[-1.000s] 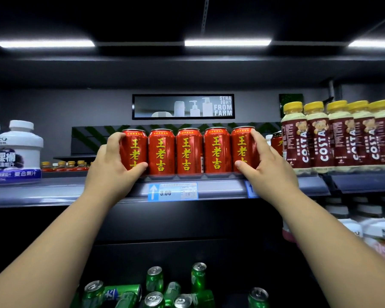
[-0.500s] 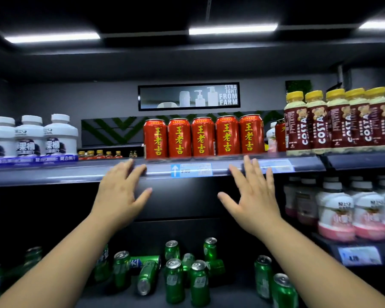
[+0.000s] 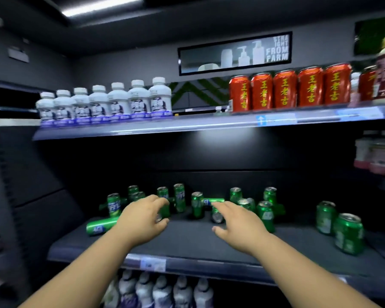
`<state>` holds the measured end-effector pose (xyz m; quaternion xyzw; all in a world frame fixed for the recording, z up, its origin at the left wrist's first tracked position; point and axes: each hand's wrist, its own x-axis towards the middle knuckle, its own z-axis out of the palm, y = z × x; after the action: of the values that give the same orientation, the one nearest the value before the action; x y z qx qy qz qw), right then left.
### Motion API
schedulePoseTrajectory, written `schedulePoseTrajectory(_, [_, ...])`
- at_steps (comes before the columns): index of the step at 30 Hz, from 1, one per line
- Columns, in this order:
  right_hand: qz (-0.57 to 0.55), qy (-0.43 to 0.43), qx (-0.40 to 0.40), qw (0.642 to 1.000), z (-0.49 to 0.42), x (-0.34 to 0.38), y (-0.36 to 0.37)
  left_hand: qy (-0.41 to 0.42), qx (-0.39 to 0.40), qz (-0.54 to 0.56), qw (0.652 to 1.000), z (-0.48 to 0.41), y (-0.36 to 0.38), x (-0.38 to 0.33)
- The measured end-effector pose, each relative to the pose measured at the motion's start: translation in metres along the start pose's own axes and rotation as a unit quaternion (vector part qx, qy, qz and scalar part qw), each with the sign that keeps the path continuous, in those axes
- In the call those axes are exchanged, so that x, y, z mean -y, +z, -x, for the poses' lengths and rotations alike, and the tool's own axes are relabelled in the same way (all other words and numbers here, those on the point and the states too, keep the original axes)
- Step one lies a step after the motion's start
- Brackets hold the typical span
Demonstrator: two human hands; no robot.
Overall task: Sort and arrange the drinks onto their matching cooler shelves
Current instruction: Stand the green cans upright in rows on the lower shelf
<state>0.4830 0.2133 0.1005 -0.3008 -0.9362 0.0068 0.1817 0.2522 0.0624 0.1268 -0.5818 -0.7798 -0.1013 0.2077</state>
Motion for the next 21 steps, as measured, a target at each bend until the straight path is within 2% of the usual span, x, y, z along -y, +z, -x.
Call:
schedulePoseTrajectory(7, [-0.008,-0.035,0.089,0.995,0.003,0.112,0.058,-0.053,0.074,-0.017,0.996,0.106,0.009,0.087])
schedulePoseTrajectory(10, [-0.019,-0.042,0.099,0.994,0.0,0.145,0.07,-0.07,0.09,-0.011,0.993,0.134,0.009,0.115])
schedulePoseTrajectory(21, [-0.032,-0.057,0.103,0.993,-0.06,0.179,0.109,-0.116,0.094,0.019,0.989,0.131,0.043,0.173])
